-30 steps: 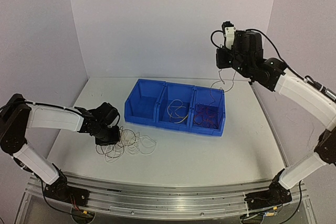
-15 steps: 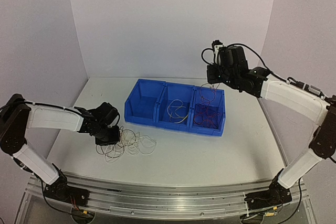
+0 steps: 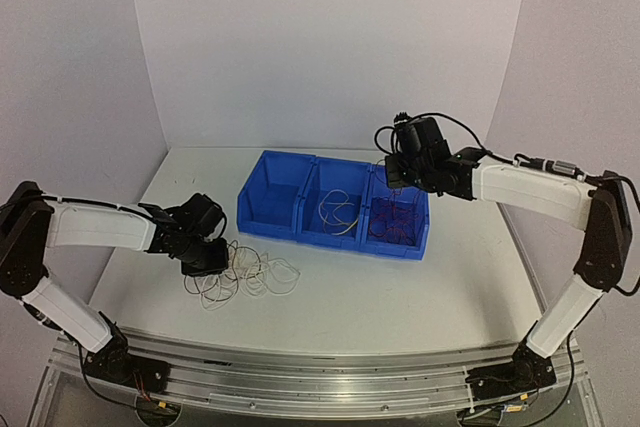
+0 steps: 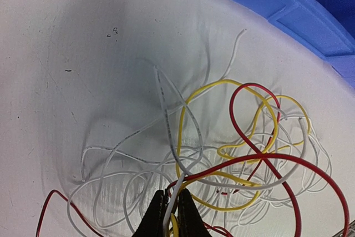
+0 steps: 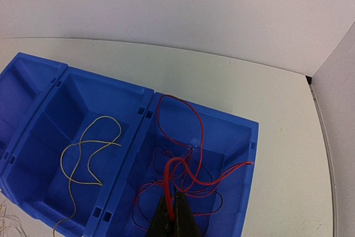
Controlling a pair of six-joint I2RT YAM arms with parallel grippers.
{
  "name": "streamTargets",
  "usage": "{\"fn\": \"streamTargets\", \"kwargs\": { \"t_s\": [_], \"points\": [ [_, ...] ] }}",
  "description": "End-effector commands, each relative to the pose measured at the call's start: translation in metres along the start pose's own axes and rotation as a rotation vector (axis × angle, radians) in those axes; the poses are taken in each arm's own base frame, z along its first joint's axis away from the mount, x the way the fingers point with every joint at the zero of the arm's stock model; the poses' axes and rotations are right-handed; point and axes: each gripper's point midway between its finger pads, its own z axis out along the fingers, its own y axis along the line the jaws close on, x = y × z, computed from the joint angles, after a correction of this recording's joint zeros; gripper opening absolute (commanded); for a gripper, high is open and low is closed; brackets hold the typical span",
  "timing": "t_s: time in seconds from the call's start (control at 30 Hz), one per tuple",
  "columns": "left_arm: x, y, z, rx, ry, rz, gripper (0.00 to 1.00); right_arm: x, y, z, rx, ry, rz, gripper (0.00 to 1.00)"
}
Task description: Untangle the cables
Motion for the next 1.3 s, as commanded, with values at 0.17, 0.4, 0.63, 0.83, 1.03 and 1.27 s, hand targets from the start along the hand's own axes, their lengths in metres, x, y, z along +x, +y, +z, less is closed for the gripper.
{"fn": "streamTargets", "kwargs": {
  "t_s": [0.17, 0.4, 0.63, 0.83, 1.03, 1.27],
  "points": [
    [-0.004, -0.002, -0.012, 0.042, -0.035, -0.018, 0.08, 0.053, -0.016, 0.044, 0.009, 0.150, 0.167, 0.00],
    [-0.005, -0.003, -0.012, 0.045, -0.037, -0.021, 0.08, 0.091, -0.015, 0.067, 0.000, 0.294, 0.183, 0.00],
    [-0.006, -0.007, -0.010, 0.053, -0.031, -0.020, 0.08, 0.105, -0.008, 0.073, -0.015, 0.386, 0.149, 0.00],
    [-0.006, -0.008, -0.008, 0.058, -0.028, -0.020, 0.08, 0.092, -0.006, 0.056, -0.056, 0.396, 0.148, 0.14],
    [-0.006, -0.009, -0.008, 0.060, -0.026, -0.019, 0.08, 0.083, -0.004, 0.037, -0.106, 0.399, 0.164, 0.33],
    [-0.006, -0.011, -0.009, 0.073, -0.027, -0.021, 0.08, 0.067, -0.005, 0.017, -0.143, 0.369, 0.181, 0.41]
  ]
}}
